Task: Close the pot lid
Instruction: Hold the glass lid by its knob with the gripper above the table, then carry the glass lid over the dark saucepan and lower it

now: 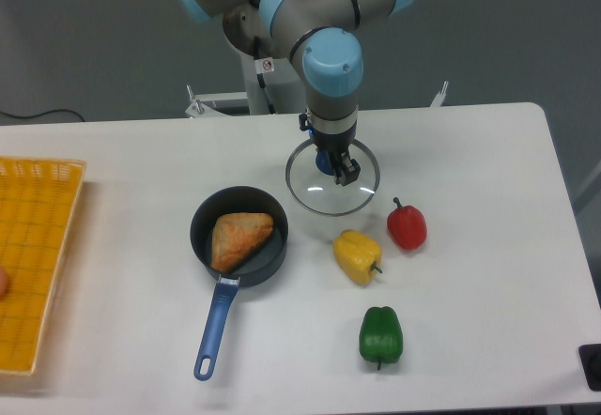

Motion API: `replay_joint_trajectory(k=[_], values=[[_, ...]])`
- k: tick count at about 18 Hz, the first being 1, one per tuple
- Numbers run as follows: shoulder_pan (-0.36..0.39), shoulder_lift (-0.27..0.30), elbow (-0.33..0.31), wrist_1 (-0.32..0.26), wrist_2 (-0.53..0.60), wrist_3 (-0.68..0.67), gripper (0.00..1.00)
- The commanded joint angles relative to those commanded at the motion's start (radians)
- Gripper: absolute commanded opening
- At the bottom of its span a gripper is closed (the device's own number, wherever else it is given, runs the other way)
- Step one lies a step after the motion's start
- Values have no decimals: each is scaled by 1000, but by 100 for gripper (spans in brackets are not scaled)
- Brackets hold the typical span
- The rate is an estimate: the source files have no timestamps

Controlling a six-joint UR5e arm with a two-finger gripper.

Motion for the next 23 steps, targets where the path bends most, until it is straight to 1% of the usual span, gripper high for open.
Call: replay_joint_trajectory(k=[4, 6, 8, 10, 15, 17, 23], values=[[0, 2, 12, -12, 0, -2, 55], [-3, 0, 37, -49, 0, -3, 55], [-5, 0, 70, -101, 2, -20, 55], [-11, -2, 90, -123, 2, -29, 55], [-26, -6, 100, -115, 2, -77, 55], [-58, -12, 103, -109, 0, -107, 55], [-116, -35, 132, -109, -2, -205, 55]])
